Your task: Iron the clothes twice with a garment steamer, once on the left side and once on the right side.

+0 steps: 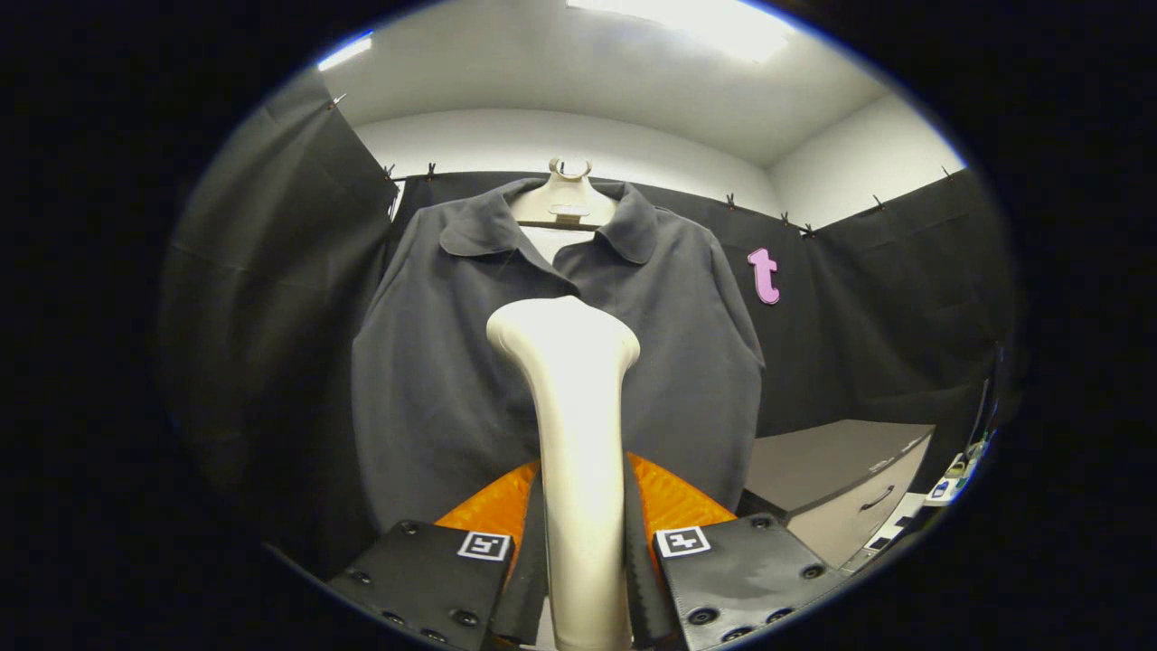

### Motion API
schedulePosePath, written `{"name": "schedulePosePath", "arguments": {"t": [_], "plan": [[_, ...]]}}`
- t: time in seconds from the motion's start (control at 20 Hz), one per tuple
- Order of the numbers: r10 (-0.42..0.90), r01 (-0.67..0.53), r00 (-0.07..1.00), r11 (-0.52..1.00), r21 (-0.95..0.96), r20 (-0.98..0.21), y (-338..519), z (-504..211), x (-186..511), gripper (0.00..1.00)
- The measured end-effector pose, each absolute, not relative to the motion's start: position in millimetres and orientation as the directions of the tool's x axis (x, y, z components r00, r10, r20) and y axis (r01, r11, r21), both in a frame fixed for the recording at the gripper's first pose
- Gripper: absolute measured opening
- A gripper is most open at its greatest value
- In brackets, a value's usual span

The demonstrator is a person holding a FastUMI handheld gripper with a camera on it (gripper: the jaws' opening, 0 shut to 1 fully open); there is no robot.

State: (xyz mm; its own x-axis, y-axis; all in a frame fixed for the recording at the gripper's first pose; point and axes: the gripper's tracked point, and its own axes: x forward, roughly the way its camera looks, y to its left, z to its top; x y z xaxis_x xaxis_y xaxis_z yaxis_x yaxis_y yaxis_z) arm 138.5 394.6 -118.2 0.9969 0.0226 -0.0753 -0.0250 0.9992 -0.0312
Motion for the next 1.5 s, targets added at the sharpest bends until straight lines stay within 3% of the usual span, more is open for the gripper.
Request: {"name": "schedulePosePath", "arguments": {"t": [0.3, 0.7, 1.5], "plan": [[0.109, -0.11, 0.991, 0.994, -0.011, -0.081, 431.6, -117.8, 171.6, 0.45], [0.103, -0.105, 0.993, 0.994, -0.028, -0.062, 433.0, -122.6, 173.0, 0.45], [0.09, -0.102, 0.977, 0.993, -0.054, -0.195, 414.8, -186.6, 138.7, 0.45]]}}
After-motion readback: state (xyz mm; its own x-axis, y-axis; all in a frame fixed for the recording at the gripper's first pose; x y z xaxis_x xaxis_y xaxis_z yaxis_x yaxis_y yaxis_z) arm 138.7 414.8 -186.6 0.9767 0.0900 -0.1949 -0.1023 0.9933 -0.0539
